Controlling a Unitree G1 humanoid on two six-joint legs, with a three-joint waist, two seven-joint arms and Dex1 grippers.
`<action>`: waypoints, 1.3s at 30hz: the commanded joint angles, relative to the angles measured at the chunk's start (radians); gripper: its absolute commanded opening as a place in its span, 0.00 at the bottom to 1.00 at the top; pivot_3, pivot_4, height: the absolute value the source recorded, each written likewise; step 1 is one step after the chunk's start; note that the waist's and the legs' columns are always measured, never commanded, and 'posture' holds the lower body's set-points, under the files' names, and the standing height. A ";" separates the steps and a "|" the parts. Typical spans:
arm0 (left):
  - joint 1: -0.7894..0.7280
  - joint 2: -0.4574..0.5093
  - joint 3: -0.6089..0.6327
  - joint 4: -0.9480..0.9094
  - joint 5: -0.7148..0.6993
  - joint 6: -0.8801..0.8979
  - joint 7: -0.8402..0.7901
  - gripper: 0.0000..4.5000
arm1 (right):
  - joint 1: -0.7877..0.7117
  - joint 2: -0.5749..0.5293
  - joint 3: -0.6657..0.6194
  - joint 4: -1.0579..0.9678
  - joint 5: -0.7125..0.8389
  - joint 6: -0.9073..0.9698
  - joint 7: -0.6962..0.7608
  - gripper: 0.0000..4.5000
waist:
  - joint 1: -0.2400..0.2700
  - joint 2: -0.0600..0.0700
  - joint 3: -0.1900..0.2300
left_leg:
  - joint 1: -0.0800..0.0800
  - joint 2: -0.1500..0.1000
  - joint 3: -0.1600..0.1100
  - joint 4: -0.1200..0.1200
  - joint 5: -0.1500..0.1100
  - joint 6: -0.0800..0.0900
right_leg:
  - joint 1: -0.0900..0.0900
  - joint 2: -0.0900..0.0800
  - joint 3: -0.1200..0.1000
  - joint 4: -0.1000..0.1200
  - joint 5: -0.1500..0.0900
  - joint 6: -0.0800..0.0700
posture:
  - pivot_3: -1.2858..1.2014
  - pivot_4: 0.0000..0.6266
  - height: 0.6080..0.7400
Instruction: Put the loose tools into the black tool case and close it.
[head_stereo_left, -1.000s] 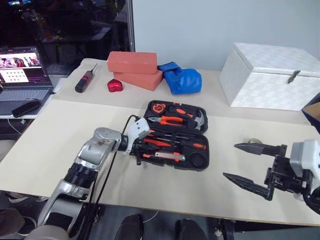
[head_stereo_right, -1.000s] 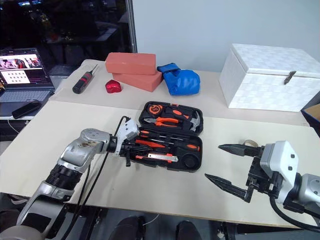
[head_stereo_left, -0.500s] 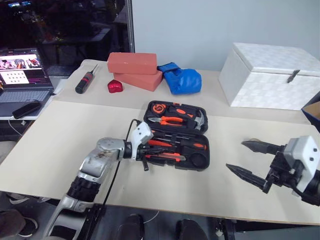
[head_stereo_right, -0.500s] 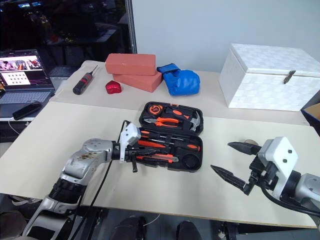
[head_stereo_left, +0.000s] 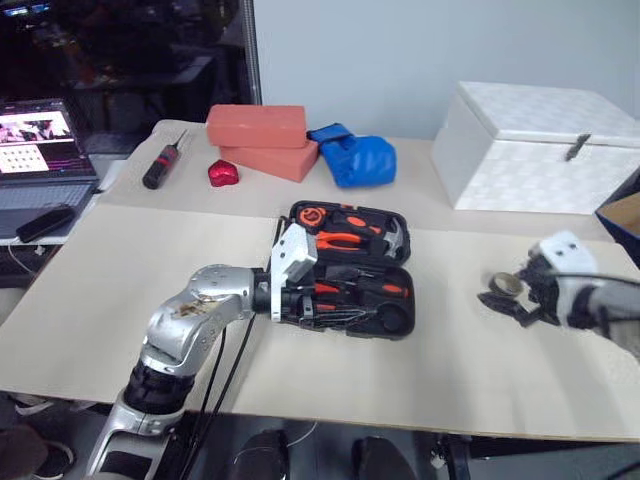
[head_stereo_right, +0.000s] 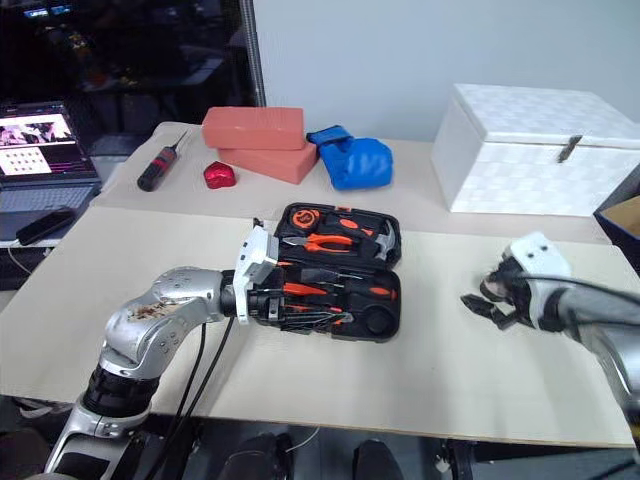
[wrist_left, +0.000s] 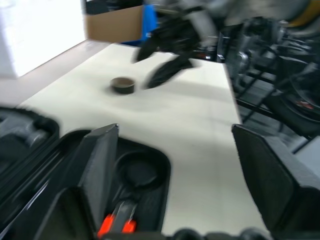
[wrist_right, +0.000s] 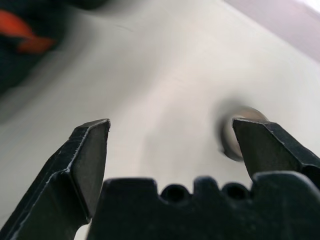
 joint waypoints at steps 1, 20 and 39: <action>-0.001 0.006 -0.005 -0.049 -0.029 0.001 0.015 0.85 | -0.105 0.008 0.094 0.193 -0.118 -0.087 0.034 0.70 | 0.000 0.000 0.000 | 0.000 0.000 0.000 0.000 0.000 0.000 | -0.001 0.000 0.000 0.000 0.001 0.002 | 0.52 0.24 1.00; 0.102 0.100 0.051 -0.144 -0.090 0.004 0.081 0.85 | -0.223 0.029 0.098 0.260 -0.172 -0.187 0.298 0.01 | -0.005 0.002 0.001 | -0.002 -0.006 -0.001 0.000 0.000 0.002 | -0.001 -0.002 0.002 0.000 0.003 0.011 | 0.52 0.24 1.00; 0.305 0.383 0.228 -0.131 -0.159 -0.073 -0.097 0.85 | -0.231 0.052 0.468 -0.432 -0.133 0.036 0.345 0.01 | 0.009 0.003 0.002 | -0.006 0.002 0.017 -0.001 -0.006 -0.006 | -0.016 -0.024 -0.020 -0.002 0.004 -0.003 | 0.52 0.24 1.00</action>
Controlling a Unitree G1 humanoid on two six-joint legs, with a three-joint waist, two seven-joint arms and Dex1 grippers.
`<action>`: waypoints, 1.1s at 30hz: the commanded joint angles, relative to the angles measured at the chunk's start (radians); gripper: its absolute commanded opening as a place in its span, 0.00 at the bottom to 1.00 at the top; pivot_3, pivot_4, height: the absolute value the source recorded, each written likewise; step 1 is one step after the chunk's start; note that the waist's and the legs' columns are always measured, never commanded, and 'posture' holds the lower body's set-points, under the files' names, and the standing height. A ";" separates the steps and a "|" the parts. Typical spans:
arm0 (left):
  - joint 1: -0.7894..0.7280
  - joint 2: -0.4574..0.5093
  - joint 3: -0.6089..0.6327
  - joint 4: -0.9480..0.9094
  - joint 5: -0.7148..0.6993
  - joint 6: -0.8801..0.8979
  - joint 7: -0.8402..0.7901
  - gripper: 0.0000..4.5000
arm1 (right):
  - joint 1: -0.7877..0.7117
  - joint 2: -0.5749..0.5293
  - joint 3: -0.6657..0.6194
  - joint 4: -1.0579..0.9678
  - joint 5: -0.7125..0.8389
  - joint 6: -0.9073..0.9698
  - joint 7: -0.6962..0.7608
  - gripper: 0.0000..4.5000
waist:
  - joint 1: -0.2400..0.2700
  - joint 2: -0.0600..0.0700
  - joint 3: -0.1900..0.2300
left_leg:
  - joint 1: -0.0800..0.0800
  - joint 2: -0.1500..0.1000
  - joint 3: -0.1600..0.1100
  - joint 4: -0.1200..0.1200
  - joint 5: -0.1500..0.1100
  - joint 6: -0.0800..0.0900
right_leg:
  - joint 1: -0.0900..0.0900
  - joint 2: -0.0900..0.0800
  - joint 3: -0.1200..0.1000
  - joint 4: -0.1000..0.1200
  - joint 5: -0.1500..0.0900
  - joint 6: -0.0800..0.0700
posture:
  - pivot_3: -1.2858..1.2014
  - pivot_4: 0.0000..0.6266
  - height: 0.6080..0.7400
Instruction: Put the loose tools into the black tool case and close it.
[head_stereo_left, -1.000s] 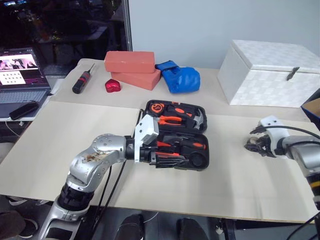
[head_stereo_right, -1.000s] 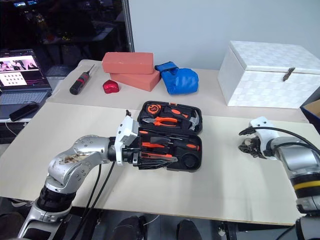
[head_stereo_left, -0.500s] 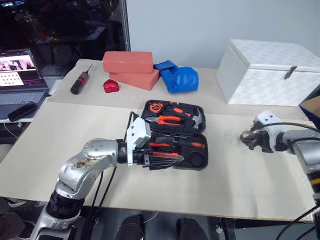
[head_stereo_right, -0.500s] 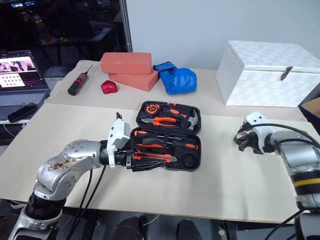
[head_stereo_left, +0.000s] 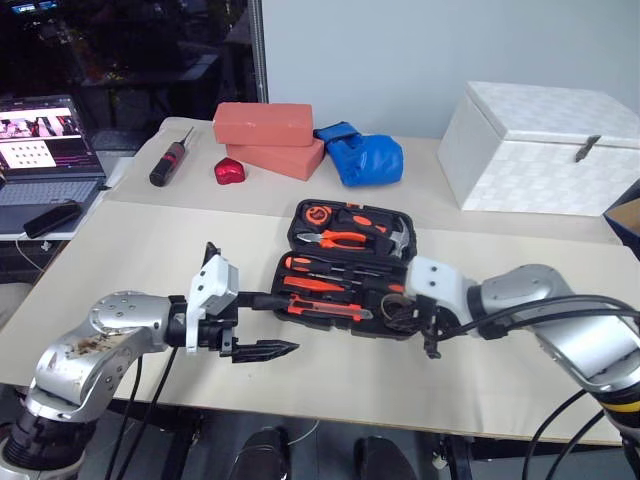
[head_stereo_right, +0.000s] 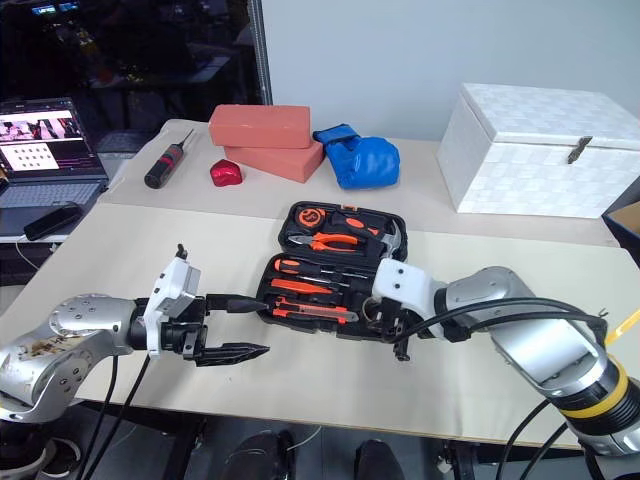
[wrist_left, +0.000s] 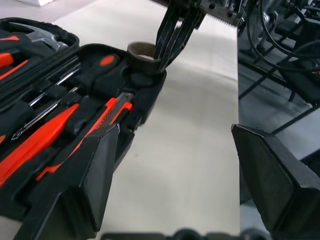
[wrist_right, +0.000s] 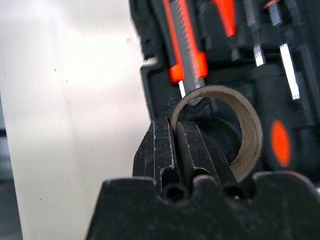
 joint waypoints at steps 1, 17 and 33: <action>0.002 0.000 0.021 -0.028 -0.012 -0.019 0.015 0.85 | -0.019 -0.004 0.022 0.021 -0.044 -0.018 0.002 0.01 | 0.000 0.000 0.000 | -0.003 0.000 0.000 0.001 0.000 0.000 | -0.002 0.000 -0.001 0.000 0.001 0.001 | 0.52 0.24 1.00; 0.007 -0.015 0.027 0.006 -0.003 -0.033 0.064 0.85 | -0.034 0.024 -0.034 0.097 -0.026 -0.081 0.106 0.62 | 0.008 0.000 0.000 | -0.007 0.005 0.000 0.002 0.005 0.008 | -0.002 0.006 -0.004 0.001 0.003 0.006 | 0.52 0.24 1.00; -0.548 -0.323 0.051 0.580 0.117 0.266 0.663 0.85 | -0.099 0.414 -0.476 0.316 0.012 0.074 -0.482 0.62 | 0.010 -0.002 0.000 | -0.008 0.004 -0.001 0.008 0.007 0.006 | 0.000 0.012 -0.004 0.004 0.010 0.011 | 0.52 0.24 1.00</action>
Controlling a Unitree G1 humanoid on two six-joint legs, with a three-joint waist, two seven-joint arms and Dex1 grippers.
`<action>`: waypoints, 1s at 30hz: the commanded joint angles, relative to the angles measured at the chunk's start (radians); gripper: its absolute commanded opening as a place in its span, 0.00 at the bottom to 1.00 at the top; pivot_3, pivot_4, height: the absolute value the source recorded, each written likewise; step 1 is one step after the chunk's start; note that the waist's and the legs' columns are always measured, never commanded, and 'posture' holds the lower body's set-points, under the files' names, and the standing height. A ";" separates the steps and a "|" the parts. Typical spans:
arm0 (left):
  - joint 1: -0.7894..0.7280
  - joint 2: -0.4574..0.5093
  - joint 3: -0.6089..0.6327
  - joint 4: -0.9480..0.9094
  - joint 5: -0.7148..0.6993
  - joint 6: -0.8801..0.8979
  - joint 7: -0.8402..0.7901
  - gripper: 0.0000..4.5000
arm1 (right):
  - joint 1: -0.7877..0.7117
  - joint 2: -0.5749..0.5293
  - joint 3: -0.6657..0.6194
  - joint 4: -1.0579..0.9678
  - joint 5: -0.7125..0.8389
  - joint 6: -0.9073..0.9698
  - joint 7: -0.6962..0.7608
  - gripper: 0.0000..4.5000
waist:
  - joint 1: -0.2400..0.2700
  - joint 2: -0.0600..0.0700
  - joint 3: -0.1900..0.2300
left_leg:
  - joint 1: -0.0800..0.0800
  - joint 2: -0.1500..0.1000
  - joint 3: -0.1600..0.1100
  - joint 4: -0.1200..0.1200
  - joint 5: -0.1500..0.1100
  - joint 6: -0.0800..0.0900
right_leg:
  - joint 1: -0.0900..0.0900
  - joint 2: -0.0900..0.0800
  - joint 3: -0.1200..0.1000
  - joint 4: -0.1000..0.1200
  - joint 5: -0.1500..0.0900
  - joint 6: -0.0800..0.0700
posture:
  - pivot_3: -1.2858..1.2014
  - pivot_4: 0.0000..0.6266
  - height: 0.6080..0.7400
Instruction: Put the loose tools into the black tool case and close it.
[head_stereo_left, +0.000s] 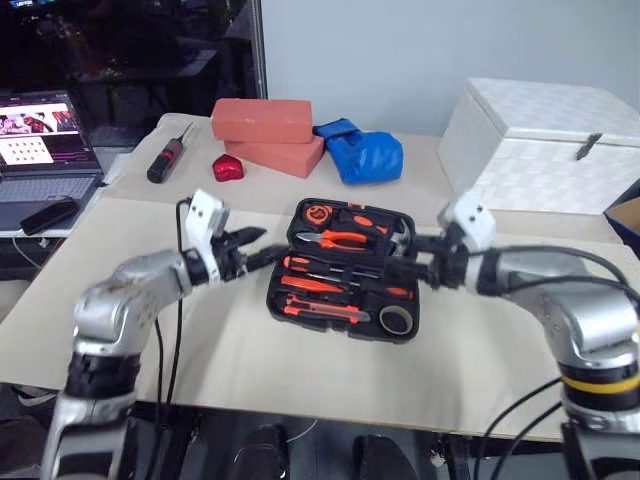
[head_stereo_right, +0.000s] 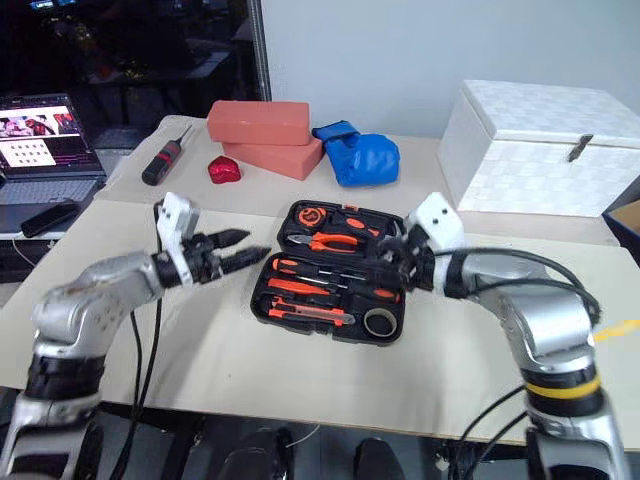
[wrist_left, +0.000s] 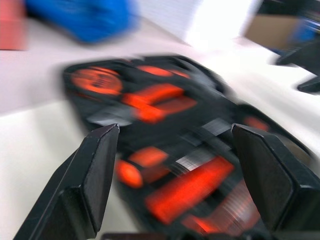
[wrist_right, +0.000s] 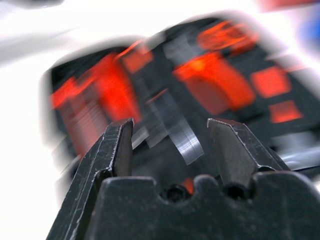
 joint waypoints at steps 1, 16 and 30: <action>-0.174 -0.066 0.010 0.214 0.066 0.054 0.127 0.85 | -0.095 0.075 -0.027 0.138 -0.073 0.063 -0.182 0.62 | -0.001 0.000 0.000 | 0.000 0.000 0.001 0.000 0.000 0.000 | 0.000 0.000 0.000 0.000 0.000 0.001 | 0.52 0.24 1.00; -0.590 -0.252 -0.075 1.150 0.345 -0.357 0.019 0.68 | -0.356 0.192 -0.015 0.721 -0.166 0.024 -0.302 0.57 | -0.021 0.000 0.000 | -0.009 0.000 0.004 -0.007 0.001 0.000 | -0.007 0.002 0.000 -0.003 0.001 0.001 | 0.52 0.24 1.00; -0.625 -0.269 0.018 1.206 0.349 -0.403 -0.182 0.01 | -0.369 0.216 -0.038 0.770 -0.148 -0.152 -0.210 0.00 | -0.028 0.000 0.000 | -0.008 0.000 0.002 -0.004 0.002 -0.002 | -0.006 0.002 -0.002 -0.001 0.002 0.001 | 0.52 0.24 1.00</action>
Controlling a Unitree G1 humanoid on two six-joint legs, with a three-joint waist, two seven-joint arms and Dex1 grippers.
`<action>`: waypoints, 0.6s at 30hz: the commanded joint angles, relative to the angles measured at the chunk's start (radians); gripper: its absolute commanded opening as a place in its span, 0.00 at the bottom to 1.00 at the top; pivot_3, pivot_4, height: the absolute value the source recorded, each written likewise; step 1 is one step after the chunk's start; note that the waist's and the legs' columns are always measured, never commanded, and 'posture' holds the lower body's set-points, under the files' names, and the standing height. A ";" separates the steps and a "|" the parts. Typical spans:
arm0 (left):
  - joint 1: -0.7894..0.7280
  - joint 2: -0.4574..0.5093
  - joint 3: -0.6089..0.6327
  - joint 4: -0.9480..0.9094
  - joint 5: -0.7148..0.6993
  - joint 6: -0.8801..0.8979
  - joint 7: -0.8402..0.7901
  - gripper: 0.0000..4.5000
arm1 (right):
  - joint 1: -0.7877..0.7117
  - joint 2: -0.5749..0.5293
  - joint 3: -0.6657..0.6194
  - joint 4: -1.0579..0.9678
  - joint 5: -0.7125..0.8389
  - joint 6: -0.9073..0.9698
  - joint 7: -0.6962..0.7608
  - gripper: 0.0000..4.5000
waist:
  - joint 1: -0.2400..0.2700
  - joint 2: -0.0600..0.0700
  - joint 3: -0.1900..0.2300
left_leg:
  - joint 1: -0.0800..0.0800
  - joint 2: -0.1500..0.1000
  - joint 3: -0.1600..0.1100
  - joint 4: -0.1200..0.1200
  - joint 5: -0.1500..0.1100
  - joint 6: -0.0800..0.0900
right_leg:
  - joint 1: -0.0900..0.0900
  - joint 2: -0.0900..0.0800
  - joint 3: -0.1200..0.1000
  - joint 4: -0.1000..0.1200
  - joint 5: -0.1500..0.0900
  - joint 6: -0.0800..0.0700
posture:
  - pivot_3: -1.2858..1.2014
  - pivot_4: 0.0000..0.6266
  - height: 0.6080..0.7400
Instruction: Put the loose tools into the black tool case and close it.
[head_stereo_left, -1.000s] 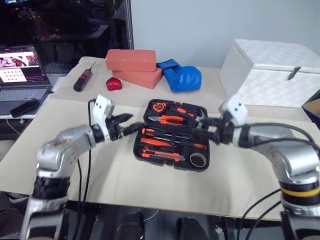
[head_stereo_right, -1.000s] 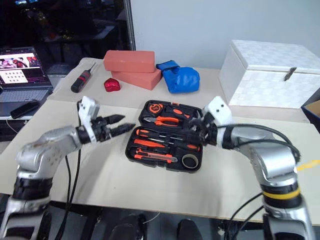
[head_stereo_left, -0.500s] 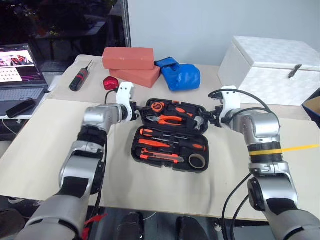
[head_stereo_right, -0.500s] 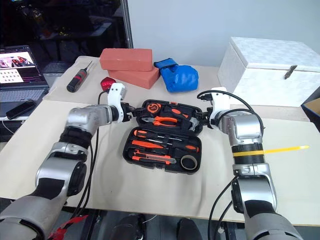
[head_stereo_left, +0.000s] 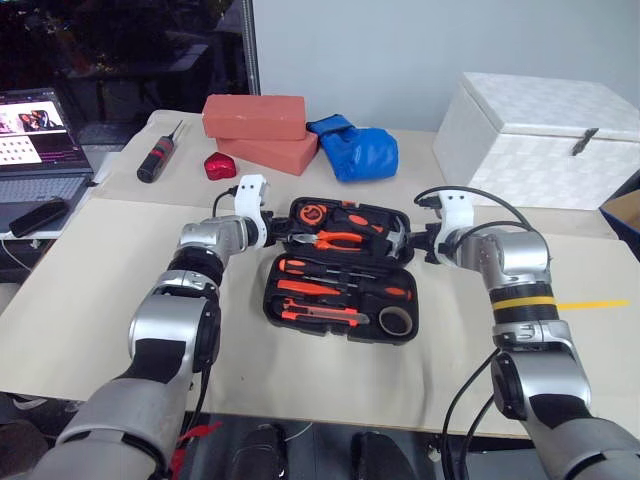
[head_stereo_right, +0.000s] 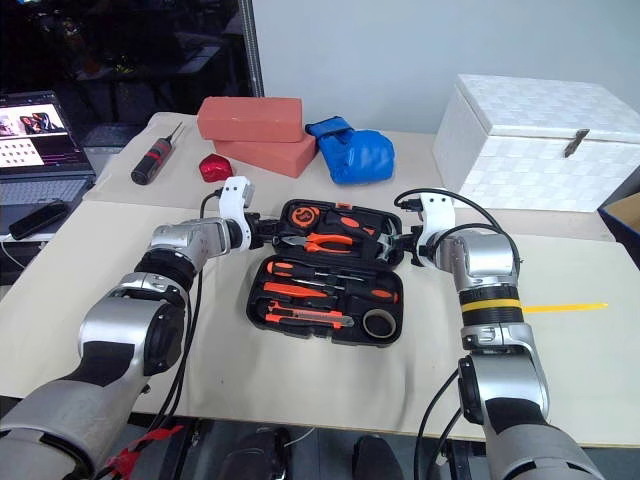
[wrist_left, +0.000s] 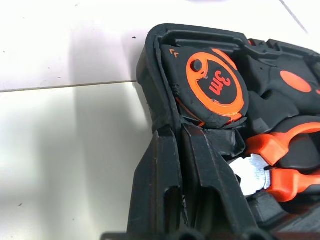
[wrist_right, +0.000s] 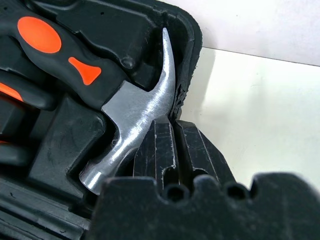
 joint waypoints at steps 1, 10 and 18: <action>-0.032 -0.022 0.015 -0.064 -0.022 -0.030 -0.130 0.01 | -0.038 0.020 -0.016 -0.010 0.013 -0.177 0.045 0.00 | 0.000 0.000 0.000 | 0.000 0.000 0.000 0.000 0.000 0.000 | 0.000 0.000 0.000 0.000 0.000 0.000 | 0.52 0.24 1.00; 0.101 0.005 -0.051 -0.255 0.082 -0.418 -0.158 0.01 | 0.062 0.020 -0.018 -0.204 0.012 -0.489 0.123 0.00 | 0.001 0.000 0.003 | -0.011 0.000 0.002 -0.002 0.004 -0.006 | -0.013 0.000 0.002 0.009 0.001 0.001 | 0.52 0.24 1.00; 0.317 0.050 -0.153 -0.390 0.194 -0.779 -0.203 0.01 | 0.458 -0.102 0.025 -0.536 -0.087 -0.653 0.156 0.00 | 0.022 0.001 0.003 | -0.012 0.000 0.003 -0.002 0.003 -0.006 | -0.010 0.000 0.000 0.000 0.000 0.001 | 0.52 0.24 1.00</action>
